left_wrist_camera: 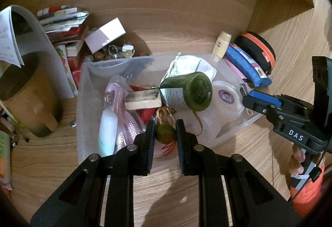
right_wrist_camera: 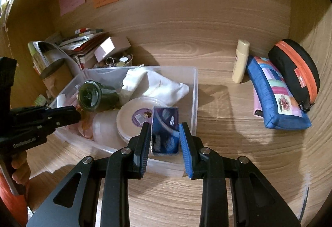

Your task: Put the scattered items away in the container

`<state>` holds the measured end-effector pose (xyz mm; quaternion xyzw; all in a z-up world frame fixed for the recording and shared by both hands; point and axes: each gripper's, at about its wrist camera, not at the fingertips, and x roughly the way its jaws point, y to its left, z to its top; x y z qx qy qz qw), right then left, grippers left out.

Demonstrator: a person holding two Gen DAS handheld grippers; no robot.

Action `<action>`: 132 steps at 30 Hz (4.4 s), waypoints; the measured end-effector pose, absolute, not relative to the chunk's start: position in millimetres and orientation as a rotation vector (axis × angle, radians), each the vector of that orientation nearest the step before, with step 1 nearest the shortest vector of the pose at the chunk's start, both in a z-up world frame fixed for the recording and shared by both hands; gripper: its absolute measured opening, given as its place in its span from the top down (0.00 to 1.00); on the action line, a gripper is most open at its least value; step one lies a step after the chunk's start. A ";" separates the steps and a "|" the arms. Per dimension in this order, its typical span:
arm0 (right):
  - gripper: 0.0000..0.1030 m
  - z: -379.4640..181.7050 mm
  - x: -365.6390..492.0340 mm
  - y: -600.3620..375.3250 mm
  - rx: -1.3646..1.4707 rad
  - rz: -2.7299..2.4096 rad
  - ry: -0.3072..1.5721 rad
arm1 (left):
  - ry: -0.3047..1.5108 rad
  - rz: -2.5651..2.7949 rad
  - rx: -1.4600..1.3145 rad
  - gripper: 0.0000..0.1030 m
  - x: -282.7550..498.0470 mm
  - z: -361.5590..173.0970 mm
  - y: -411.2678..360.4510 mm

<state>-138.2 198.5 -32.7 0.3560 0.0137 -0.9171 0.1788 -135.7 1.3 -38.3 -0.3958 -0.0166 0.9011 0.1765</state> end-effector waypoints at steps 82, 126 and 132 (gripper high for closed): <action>0.17 10.8 -21.9 192.6 0.792 -2.586 0.090 | -0.011 2.917 -0.850 0.11 -4.6 3.6 -8.8; 0.16 10.0 -22.8 188.3 0.791 -2.564 0.123 | -0.010 2.906 -0.879 0.10 -7.9 2.9 2.9; 0.16 9.8 -22.8 188.1 0.792 -2.564 0.121 | -0.031 2.896 -0.890 0.10 -9.4 0.8 5.2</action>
